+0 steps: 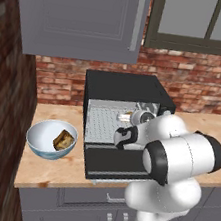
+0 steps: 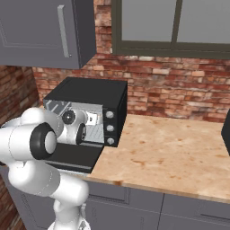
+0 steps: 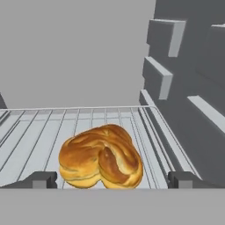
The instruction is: Pick up the heated bread from the toaster oven and place it in the bowl. Then move the bread bowl to the dining counter.
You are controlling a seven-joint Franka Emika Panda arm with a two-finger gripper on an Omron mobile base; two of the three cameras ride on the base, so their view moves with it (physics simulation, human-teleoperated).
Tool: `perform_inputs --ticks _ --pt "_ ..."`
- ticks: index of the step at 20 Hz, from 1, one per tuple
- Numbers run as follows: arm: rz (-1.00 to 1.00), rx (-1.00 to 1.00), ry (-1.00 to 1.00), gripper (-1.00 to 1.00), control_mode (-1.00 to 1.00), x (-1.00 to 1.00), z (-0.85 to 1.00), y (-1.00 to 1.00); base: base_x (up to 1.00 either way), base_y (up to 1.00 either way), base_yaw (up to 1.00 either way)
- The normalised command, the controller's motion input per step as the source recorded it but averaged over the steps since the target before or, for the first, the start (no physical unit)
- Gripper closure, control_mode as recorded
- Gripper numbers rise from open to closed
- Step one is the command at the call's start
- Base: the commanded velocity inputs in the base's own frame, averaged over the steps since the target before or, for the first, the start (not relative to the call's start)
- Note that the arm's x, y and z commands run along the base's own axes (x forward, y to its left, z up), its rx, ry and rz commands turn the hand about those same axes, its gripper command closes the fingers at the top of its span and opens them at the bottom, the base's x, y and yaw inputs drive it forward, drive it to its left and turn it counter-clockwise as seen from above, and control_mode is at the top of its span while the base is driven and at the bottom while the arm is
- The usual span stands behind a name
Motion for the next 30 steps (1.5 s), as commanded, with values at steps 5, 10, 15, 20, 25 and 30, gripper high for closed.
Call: perform_inputs --ticks 5,10,15,20,25,30 --pt "0.04 -0.05 0.0 -1.0 -1.0 0.04 -0.13 -0.04 0.0 0.0 0.0" --pt "0.04 -0.04 0.0 -1.0 -1.0 0.09 -0.08 0.0 0.0 0.0 0.0" --pt "0.01 -0.01 0.0 -1.0 -1.0 0.22 -0.01 0.0 0.0 0.0 0.0" --pt "0.0 0.0 0.0 -1.0 -1.0 0.32 0.0 0.0 0.0 0.0 0.0" --pt "0.0 -0.01 0.0 -1.0 -1.0 0.22 0.0 0.0 0.0 0.0 0.0" --pt "0.0 -0.03 0.0 -1.0 -1.0 0.2 -0.01 0.0 0.0 0.0 0.0"
